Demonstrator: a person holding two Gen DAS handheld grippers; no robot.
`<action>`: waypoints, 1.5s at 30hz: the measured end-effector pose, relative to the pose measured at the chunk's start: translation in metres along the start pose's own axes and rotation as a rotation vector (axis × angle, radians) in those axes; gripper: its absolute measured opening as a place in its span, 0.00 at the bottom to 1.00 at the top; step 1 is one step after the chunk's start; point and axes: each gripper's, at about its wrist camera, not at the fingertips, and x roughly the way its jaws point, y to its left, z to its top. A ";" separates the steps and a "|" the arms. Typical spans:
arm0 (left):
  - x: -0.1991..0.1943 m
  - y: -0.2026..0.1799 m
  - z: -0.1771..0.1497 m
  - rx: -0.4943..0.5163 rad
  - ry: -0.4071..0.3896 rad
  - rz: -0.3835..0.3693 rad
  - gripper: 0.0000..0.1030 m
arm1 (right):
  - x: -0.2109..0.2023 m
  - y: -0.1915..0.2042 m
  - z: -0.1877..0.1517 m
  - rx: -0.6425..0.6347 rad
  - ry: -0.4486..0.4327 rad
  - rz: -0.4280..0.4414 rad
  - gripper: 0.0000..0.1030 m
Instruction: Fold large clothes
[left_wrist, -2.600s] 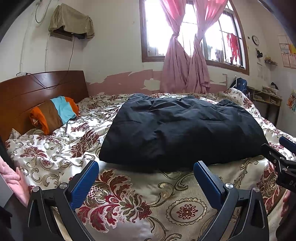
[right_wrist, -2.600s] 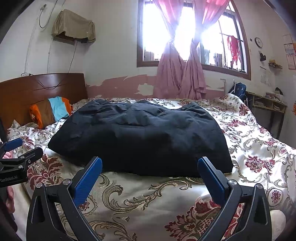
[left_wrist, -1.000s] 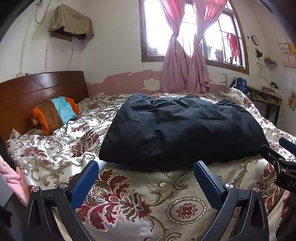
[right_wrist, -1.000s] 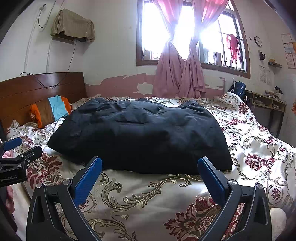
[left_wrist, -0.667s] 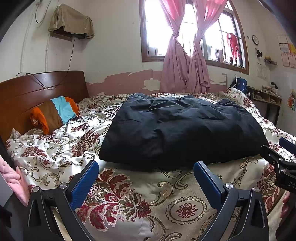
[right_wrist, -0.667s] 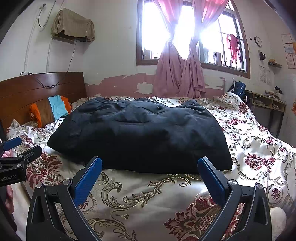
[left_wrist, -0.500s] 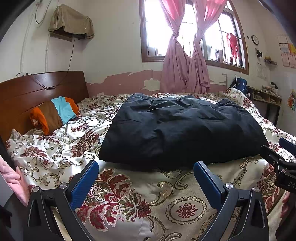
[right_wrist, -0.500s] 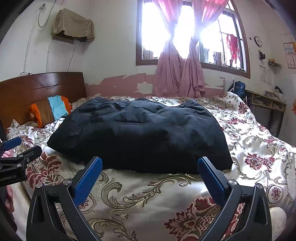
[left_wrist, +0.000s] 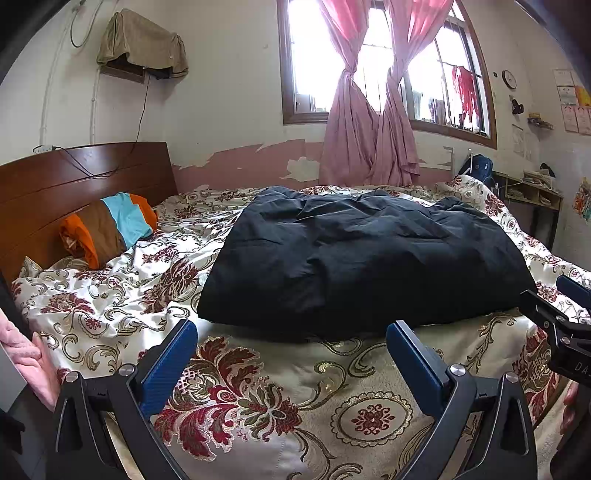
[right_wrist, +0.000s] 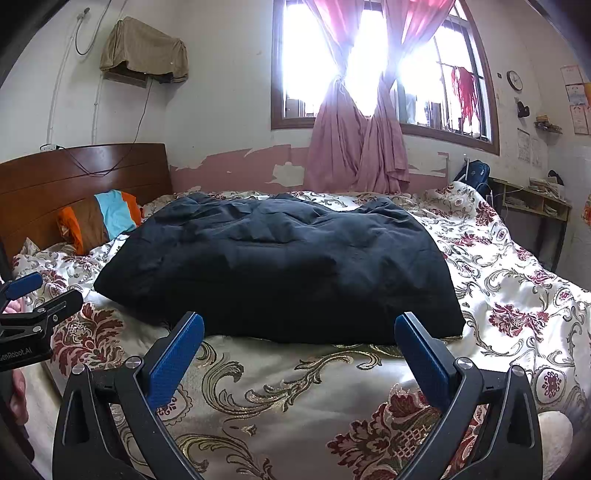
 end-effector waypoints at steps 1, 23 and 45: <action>0.000 0.000 0.000 0.000 0.000 0.000 1.00 | 0.000 0.000 0.000 0.000 0.000 0.000 0.99; -0.001 0.000 0.000 0.002 0.002 0.001 1.00 | 0.000 0.000 -0.003 0.004 0.002 -0.003 0.99; 0.000 0.000 -0.001 0.000 0.004 -0.003 1.00 | -0.001 0.000 -0.003 0.005 0.003 -0.002 0.99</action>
